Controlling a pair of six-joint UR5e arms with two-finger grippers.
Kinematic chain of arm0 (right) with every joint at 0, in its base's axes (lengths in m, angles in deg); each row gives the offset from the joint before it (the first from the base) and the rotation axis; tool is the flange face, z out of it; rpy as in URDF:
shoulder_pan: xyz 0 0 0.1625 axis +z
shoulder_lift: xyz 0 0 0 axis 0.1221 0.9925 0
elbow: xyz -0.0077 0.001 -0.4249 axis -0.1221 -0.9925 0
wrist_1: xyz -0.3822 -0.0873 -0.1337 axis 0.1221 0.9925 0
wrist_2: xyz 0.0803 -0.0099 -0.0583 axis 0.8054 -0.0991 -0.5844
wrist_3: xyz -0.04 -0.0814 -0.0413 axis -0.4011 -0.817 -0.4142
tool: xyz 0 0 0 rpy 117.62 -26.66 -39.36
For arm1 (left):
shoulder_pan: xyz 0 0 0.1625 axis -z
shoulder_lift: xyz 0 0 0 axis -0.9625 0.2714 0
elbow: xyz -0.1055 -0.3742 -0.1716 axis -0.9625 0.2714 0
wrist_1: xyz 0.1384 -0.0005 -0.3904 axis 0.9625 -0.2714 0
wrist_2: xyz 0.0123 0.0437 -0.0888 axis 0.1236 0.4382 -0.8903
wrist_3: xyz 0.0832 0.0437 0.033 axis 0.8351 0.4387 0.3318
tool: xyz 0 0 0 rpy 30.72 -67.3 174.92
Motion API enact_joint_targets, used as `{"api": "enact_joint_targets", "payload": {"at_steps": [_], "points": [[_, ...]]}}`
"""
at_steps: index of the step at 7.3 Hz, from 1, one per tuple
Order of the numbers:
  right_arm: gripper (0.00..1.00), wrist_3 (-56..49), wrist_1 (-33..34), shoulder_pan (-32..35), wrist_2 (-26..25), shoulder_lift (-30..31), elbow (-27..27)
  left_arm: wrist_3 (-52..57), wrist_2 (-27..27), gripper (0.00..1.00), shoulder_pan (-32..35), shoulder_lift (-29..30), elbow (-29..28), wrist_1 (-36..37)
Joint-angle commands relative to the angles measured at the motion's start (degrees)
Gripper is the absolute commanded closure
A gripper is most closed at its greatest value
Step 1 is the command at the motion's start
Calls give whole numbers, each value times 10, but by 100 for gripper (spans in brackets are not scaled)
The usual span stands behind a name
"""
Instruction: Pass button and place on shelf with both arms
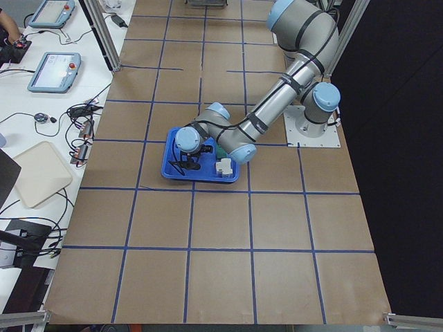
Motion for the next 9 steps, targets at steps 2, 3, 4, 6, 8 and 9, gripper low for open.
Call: {"api": "enact_joint_targets", "payload": {"at_steps": [2,3,4,6,8,9], "points": [[0,-86,53,54,2,-24,-1,-1,-10,0,0,22,7,9],[0,-135,55,94,2,-25,-7,-1,-10,0,0,28,2,10],[0,-159,58,101,19,-26,-8,-1,-10,0,0,35,3,10],[0,-224,57,98,47,-28,-11,-5,-11,4,0,43,7,9],[1,-319,58,96,44,-29,-10,-12,-11,39,0,43,6,9],[0,-342,57,96,42,-28,-6,-11,-11,61,0,43,7,9]]}}
